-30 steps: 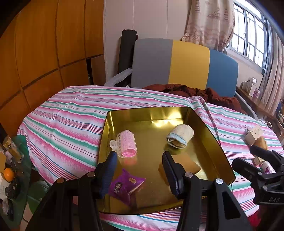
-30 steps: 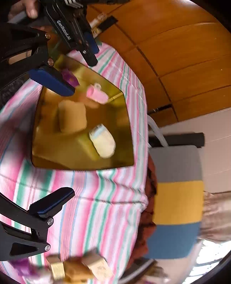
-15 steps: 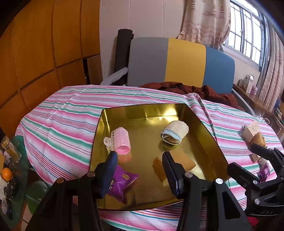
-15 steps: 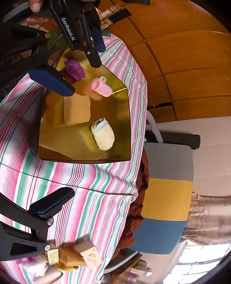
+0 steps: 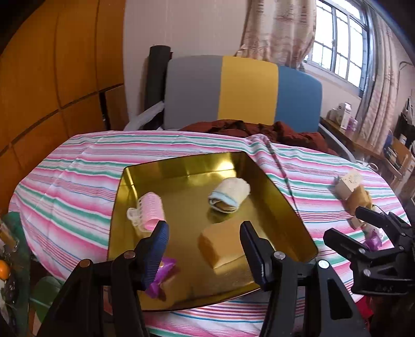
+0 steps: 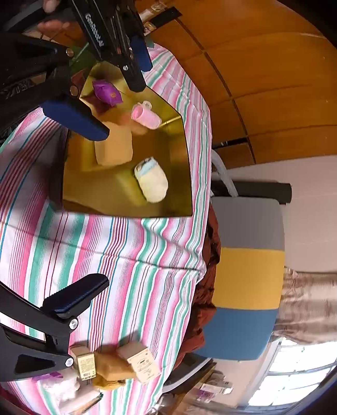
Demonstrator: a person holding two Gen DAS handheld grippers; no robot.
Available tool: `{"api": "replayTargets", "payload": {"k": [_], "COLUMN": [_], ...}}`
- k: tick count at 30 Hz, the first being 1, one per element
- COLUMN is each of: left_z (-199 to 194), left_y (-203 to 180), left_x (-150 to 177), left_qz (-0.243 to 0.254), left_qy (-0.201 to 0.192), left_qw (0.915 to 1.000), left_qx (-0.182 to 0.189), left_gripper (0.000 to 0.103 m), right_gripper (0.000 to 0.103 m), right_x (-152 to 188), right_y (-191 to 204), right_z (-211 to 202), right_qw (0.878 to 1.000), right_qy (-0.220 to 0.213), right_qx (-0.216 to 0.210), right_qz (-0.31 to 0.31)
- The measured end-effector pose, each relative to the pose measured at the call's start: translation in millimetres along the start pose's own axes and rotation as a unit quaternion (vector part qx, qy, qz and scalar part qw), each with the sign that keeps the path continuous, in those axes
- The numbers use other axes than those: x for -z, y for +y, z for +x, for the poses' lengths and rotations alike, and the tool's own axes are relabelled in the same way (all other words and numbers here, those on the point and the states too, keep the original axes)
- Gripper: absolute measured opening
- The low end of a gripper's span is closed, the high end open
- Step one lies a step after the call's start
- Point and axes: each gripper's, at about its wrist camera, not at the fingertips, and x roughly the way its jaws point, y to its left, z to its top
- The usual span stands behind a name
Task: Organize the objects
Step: 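Move both grippers back toward the remaining pile of items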
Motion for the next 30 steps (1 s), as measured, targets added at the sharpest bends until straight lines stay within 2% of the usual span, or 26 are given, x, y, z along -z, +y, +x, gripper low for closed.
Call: {"api": "replayTargets", "payload": {"k": [2, 6, 13, 18, 20, 24, 29, 30], "left_z": [0.1, -1.4, 3.5, 9.2, 12.5, 26.3, 36.1, 38.3], "left_y": [-5.7, -19.4, -59.8, -91.9, -103.5, -124.1, -155.2, -163.2], "left_x": [-2.5, -11.5, -27.4, -32.0, -32.9, -33.7, -31.7, -30.9], "left_qz": [0.005, 0.016, 0.048, 0.08, 0.09, 0.099, 0.136, 0.148], "left_qy": [-0.002, -0.009, -0.003, 0.009, 0.017, 0.051, 0.065, 0.071], "left_qw": [0.9999, 0.9989, 0.992, 0.9854, 0.9838, 0.9798, 0.9712, 0.9672], "left_qx": [0.012, 0.044, 0.116, 0.15, 0.154, 0.166, 0.185, 0.194], "left_gripper": [0.06, 0.07, 0.071, 0.074, 0.079, 0.08, 0.08, 0.079], "right_gripper": [0.103, 0.103, 0.103, 0.103, 0.103, 0.103, 0.103, 0.103], "right_x": [1.3, 3.2, 4.3, -0.4, -3.7, -6.0, 9.9, 14.9], "right_y": [-7.6, -27.7, -86.6, -141.4, -166.1, -214.9, -269.3, -276.1], "right_z": [-1.1, -4.7, -15.1, -32.4, -42.3, -56.4, -58.3, -58.9], "right_qw": [1.0, 0.999, 0.994, 0.985, 0.979, 0.965, 0.938, 0.934], "right_qy": [0.002, 0.006, 0.015, 0.009, 0.0, -0.018, -0.03, -0.029], "right_qx": [0.008, 0.024, 0.067, 0.114, 0.14, 0.172, 0.199, 0.2], "right_qz": [0.008, 0.027, 0.089, 0.133, 0.147, 0.197, 0.282, 0.295]}}
